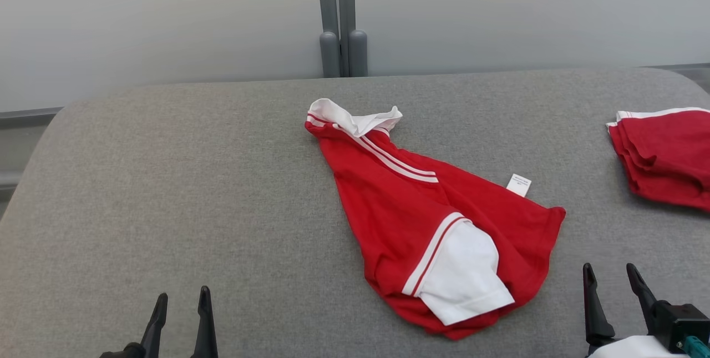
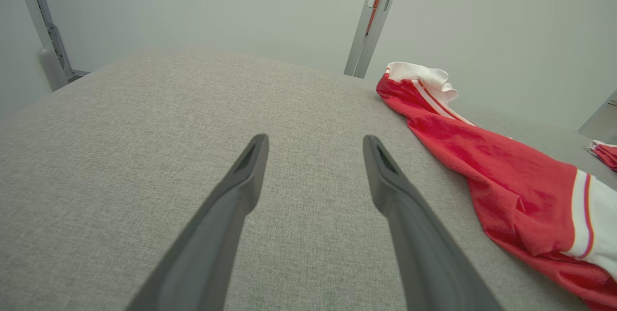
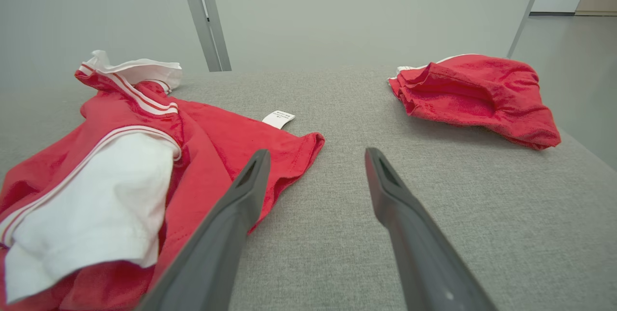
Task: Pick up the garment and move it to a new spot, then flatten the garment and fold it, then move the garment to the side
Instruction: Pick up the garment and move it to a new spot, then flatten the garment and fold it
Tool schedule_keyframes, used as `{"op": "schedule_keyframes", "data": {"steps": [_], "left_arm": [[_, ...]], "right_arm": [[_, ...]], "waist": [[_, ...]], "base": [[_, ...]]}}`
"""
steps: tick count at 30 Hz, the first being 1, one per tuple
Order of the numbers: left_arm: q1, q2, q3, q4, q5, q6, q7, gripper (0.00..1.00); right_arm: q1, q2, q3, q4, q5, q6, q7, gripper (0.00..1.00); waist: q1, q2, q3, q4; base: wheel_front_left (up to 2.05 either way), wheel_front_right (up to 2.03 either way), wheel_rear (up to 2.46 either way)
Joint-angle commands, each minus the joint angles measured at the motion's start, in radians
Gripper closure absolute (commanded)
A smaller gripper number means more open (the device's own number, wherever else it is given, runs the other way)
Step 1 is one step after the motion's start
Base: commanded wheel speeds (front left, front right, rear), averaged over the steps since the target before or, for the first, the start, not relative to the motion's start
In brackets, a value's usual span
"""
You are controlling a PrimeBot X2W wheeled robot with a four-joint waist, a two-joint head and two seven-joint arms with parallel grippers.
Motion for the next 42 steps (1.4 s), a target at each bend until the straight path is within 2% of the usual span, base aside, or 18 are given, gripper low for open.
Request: {"op": "schedule_keyframes", "data": {"steps": [1,13,22,25,27,33,42], "left_arm": [[0.010,0.001,0.003,0.001,0.003,-0.005,-0.003,0.00],[-0.013,0.001,-0.017,-0.008,-0.011,0.004,-0.003,0.00],[-0.022,0.001,-0.021,-0.013,-0.011,0.007,-0.003,0.00],[-0.027,0.001,-0.021,-0.013,-0.010,0.007,-0.003,0.00],[-0.028,0.001,-0.027,-0.009,-0.011,0.006,-0.003,0.00],[-0.042,0.001,-0.040,0.001,-0.014,0.002,-0.003,0.00],[-0.044,0.001,-0.060,0.009,-0.026,0.012,-0.003,0.00]], "right_arm": [[0.009,-0.002,0.007,-0.002,-0.012,-0.002,-0.003,0.00],[0.006,-0.002,0.034,-0.002,-0.026,-0.002,-0.003,0.00],[-0.037,-0.003,0.129,-0.056,-0.058,-0.002,-0.003,0.00],[-0.058,-0.020,0.239,0.027,0.000,-0.001,-0.003,0.00],[-0.103,-0.051,0.268,0.094,0.032,-0.002,-0.003,0.00],[-0.228,-0.084,0.344,0.279,0.076,-0.002,0.015,0.00],[-0.306,-0.107,0.431,0.380,0.169,-0.002,0.011,0.00]], "waist": [[0.0000,-0.0001,-0.010,0.014],[0.0000,-0.0001,-0.005,0.006],[0.0000,-0.0001,0.005,0.000],[0.0000,-0.0001,0.010,0.006],[0.0000,-0.0001,0.015,0.011],[0.0000,-0.0001,0.035,0.041],[0.0000,-0.0001,0.031,0.071]], "base": [[0.00,0.00,0.00],[0.00,0.00,0.00],[0.00,0.00,0.00],[0.00,0.00,0.00],[0.00,0.00,0.00],[0.00,0.00,0.00],[0.00,0.00,0.00]]}}
